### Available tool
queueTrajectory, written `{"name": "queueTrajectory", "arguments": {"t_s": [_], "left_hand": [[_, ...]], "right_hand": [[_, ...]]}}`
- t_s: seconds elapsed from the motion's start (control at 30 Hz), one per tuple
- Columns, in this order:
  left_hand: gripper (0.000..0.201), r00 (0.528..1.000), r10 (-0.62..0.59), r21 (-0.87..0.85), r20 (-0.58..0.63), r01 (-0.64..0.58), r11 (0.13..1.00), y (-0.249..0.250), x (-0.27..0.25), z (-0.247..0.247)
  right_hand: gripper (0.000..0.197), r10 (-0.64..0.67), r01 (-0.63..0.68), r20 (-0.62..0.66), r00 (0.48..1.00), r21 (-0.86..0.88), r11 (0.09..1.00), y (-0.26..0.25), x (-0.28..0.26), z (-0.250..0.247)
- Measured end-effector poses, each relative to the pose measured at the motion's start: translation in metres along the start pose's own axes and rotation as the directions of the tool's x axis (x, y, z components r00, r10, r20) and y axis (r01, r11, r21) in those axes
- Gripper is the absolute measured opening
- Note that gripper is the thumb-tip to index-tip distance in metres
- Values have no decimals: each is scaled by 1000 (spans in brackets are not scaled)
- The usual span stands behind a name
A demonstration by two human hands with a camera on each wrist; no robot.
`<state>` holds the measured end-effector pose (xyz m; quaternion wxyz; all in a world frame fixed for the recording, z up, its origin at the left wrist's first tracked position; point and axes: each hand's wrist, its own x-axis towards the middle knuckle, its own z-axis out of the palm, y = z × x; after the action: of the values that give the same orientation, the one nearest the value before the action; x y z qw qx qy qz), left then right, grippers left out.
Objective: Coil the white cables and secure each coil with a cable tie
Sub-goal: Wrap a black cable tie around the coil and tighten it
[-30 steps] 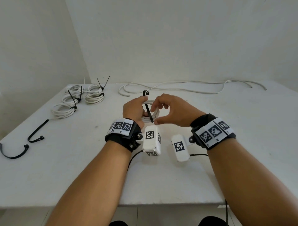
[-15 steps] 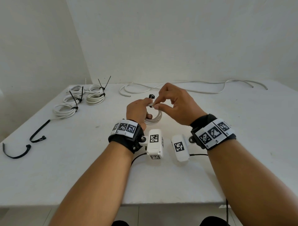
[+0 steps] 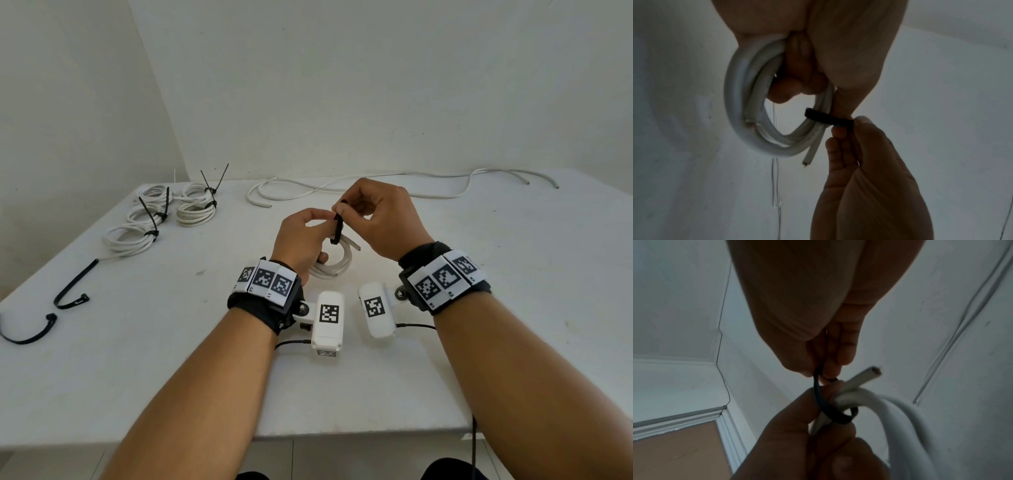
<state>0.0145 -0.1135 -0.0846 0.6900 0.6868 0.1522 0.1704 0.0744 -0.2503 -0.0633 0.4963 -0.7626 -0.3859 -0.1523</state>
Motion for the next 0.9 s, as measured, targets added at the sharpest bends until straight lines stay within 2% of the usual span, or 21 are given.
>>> {"name": "queueTrajectory", "arguments": {"t_s": [0.2,0.43,0.5,0.6,0.67,0.77,0.9], "left_hand": [[14,992,101,4,76,-101,995,2,-3,0],[11,1000,29,-13,-6,-29,999,-2,1,-2],[11,998,18,-38,-57,-20,999,-2,3,-5],[12,993,31,-68,-117,-39,997,-1,5,-8],[14,989,41,-62,-145,-51,997,-1,6,-9],[18,986,58,-24,-159,-63,998,-2,7,-7],[26,977,64,7,-201,-64,998,-2,7,-8]], "right_hand": [[12,128,-129,15,992,89,988,-1,0,-3],[6,169,-171,65,984,39,984,1,0,2],[6,223,-225,32,974,143,964,0,2,2],[7,311,-303,61,948,464,832,-7,1,-3],[14,349,-345,96,932,527,777,-11,-1,-3],[8,366,-356,72,928,463,812,-12,-3,2],[4,320,-318,38,947,266,910,-11,-3,6]]}}
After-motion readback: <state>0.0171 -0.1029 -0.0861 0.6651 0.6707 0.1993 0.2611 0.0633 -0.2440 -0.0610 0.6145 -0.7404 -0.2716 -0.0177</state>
